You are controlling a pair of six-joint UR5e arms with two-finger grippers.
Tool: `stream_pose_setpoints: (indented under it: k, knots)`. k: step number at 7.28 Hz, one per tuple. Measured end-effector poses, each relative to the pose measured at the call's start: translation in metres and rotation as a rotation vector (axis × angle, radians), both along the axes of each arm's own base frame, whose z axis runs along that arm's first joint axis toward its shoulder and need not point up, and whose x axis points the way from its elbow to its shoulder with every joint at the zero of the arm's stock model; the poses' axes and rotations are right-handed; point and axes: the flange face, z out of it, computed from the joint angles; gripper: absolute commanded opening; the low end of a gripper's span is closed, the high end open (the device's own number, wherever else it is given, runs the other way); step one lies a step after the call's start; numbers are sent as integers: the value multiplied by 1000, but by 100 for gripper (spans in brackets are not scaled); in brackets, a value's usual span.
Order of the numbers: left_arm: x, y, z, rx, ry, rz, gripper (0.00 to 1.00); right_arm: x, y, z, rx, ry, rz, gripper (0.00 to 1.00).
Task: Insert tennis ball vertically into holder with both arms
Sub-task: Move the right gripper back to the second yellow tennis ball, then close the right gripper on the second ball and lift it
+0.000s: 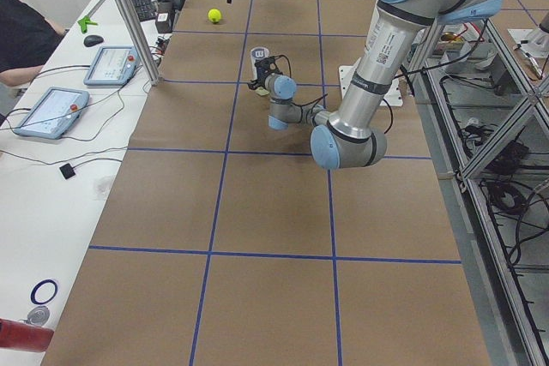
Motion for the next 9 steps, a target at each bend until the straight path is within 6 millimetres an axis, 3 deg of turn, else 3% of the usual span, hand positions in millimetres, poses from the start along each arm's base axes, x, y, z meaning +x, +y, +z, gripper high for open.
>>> stream_pose_setpoints:
  k: [2,4,6,9]
  knots:
    - [0,0,0,0,0,0,99,16,-48,69,27,66,-4,99]
    - [-1,-1,1,0,-1,-1,99,10,-80,135,76,99,0,99]
    - [-2,-2,1,-1,-1,-3,99,7,-87,161,83,127,10,99]
    - [-3,-3,1,-1,-2,-6,99,-8,-89,180,69,167,6,99]
